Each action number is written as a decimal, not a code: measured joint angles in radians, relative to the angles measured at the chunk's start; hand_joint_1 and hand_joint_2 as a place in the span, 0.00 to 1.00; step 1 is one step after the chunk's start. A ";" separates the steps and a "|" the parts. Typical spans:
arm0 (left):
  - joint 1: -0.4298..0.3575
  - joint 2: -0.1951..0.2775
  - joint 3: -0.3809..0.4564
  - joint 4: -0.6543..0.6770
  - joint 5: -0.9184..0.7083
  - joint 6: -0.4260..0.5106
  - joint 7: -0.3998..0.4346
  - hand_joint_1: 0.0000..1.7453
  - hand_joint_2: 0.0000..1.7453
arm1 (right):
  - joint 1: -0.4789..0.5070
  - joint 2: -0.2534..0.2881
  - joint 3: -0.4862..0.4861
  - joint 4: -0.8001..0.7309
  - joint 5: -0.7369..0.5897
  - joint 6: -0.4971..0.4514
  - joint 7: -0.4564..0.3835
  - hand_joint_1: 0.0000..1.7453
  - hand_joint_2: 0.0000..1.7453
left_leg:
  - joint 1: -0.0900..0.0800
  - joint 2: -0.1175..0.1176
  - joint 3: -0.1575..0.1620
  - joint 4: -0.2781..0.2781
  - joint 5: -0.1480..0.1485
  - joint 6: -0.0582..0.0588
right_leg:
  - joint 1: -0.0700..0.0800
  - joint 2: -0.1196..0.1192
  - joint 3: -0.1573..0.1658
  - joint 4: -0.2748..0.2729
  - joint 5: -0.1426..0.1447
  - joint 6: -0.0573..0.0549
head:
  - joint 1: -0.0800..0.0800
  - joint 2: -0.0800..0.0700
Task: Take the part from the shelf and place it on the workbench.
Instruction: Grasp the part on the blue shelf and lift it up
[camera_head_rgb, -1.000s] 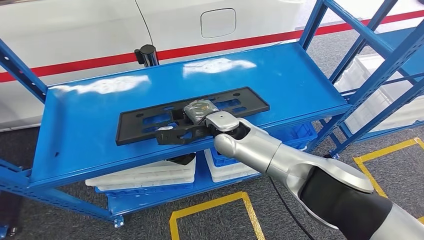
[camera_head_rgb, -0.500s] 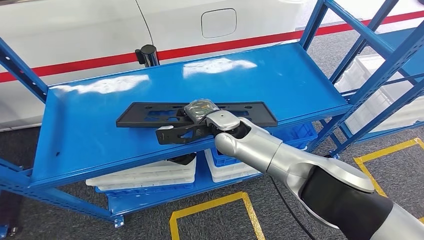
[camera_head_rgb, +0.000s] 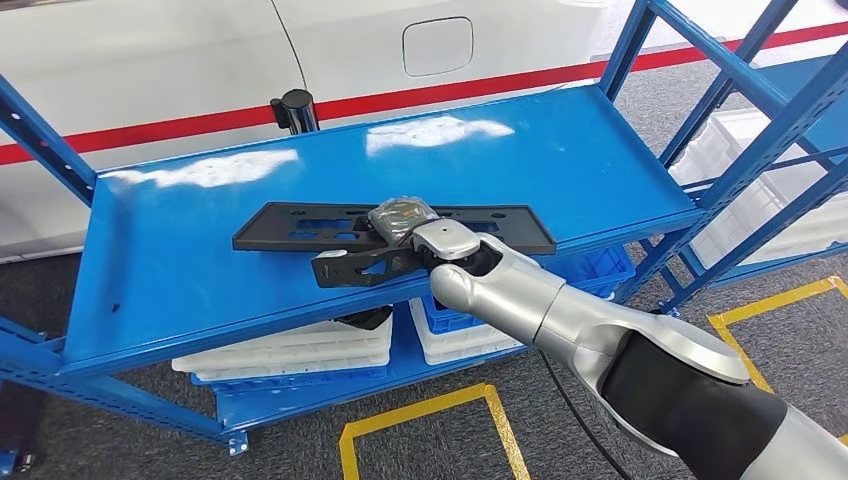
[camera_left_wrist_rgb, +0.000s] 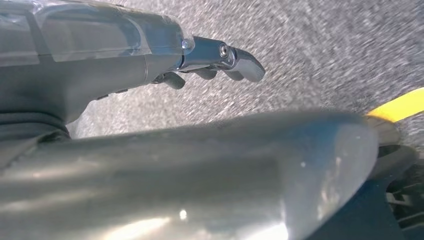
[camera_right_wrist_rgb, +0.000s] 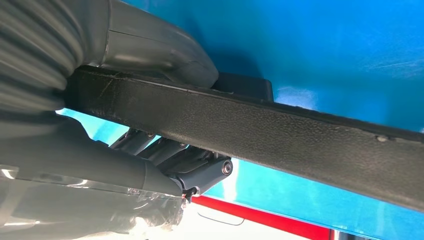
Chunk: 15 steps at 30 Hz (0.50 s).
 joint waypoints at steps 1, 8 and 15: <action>0.000 0.000 0.000 0.000 -0.007 0.002 -0.007 0.00 1.00 | 0.000 -0.001 0.000 0.000 0.000 0.001 0.002 1.00 1.00 | 0.000 0.000 0.000 0.000 0.000 0.000 | 0.000 0.000 0.000 0.000 0.000 0.000 | 0.000 0.000; -0.005 0.000 0.000 -0.001 -0.034 0.002 -0.074 0.00 1.00 | 0.000 -0.013 0.000 -0.003 0.000 0.014 0.014 1.00 1.00 | 0.000 -0.004 0.001 0.000 0.000 0.000 | 0.000 -0.001 0.002 -0.001 0.000 0.000 | 0.000 0.000; -0.010 0.000 0.000 -0.002 -0.032 -0.002 -0.091 0.00 1.00 | 0.000 -0.024 0.000 -0.011 0.001 0.017 0.017 1.00 1.00 | 0.000 -0.006 0.003 0.000 0.000 0.000 | 0.000 -0.002 0.005 -0.001 0.000 0.001 | 0.000 0.000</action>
